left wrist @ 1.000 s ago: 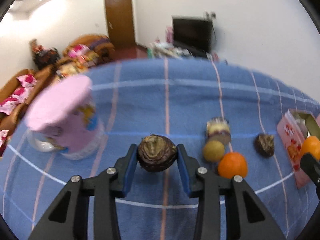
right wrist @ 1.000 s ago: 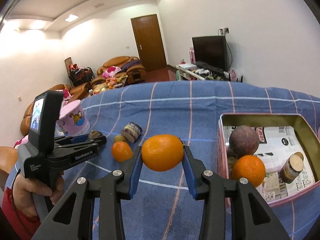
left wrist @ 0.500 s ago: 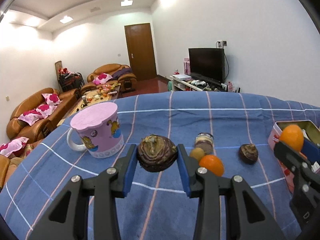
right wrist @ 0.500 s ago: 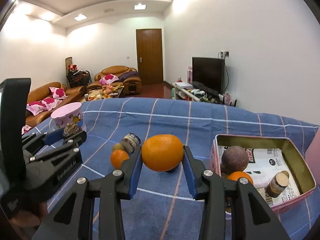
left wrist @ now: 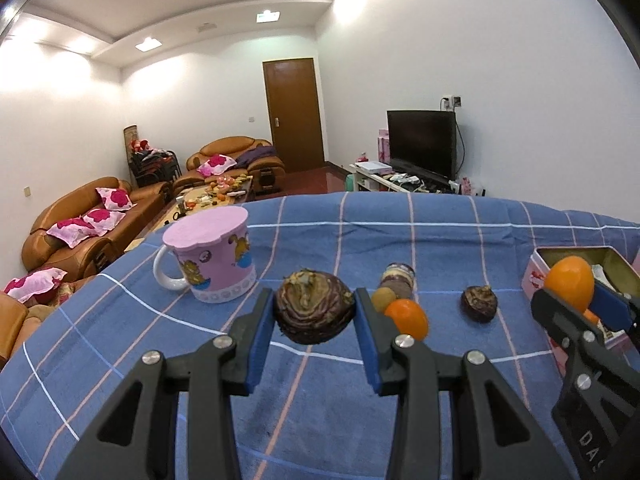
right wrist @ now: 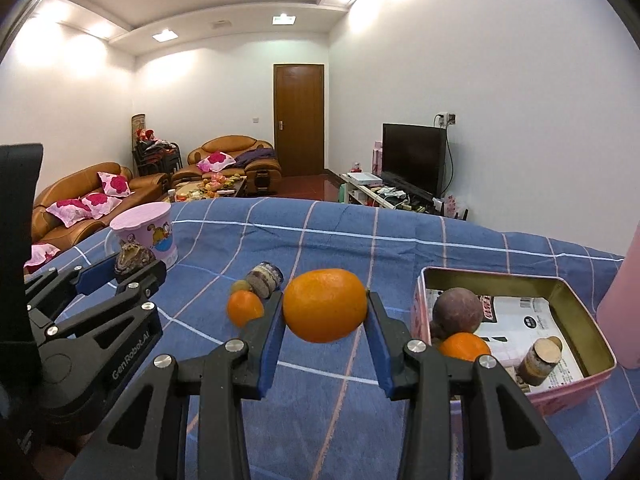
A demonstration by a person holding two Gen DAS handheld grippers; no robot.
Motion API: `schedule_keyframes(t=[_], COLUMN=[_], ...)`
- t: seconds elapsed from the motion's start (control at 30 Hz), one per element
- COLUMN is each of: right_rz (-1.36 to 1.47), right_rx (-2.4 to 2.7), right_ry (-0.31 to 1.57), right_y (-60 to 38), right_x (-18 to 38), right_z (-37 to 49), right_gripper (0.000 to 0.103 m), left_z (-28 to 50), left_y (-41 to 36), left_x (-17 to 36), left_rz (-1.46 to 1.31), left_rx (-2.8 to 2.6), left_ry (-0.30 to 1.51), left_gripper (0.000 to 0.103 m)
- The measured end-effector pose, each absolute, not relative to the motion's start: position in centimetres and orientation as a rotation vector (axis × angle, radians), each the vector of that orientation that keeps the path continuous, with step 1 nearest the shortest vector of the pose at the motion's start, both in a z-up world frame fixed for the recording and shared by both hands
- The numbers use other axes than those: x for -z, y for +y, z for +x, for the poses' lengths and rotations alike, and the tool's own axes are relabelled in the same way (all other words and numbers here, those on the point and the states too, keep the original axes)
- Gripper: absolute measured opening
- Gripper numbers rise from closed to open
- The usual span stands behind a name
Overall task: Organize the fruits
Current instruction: 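Carry the orange and brown fruit over the tin with both grippers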
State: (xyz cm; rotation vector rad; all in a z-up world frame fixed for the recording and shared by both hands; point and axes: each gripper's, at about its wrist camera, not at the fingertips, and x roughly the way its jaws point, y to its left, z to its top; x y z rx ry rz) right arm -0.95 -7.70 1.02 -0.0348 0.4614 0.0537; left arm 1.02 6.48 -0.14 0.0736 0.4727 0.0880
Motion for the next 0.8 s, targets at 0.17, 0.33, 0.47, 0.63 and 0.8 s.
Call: schedule_keyframes(t=[0.17,0.33,0.47,0.63,0.8], right_rz=[-0.037,-0.039,-0.039,-0.039,-0.046], right_rx=[-0.049,-0.047,-0.037,-0.038,-0.027], right_ry=[0.462,0.463,0.464,0.468,0.465], right_y=[-8.0,-8.4,-9.1,-10.1,-11.2], right_x=[-1.1,-1.2,-1.1,-1.1,-1.2], right_z=[-1.3,-1.6,-2.1,-2.6,-3.2], right_gripper=[0.042,0.042,0.042,0.042,0.042], left_z=[0.3,-0.3,-0.7,-0.9,-1.1], left_y=[5.6,4.6,4.1,3.4,2.1], left_x=[0.1,0.1,0.1,0.2,0.2], left_rz=[0.08,0.084,0.084,0.083,0.085], left_rx=[-0.079,-0.071,-0.065,-0.045,-0.021], left_ry=[0.463,0.459,0.458,0.471,0.475], left_gripper=[0.041,0.041,0.041,0.041,0.041])
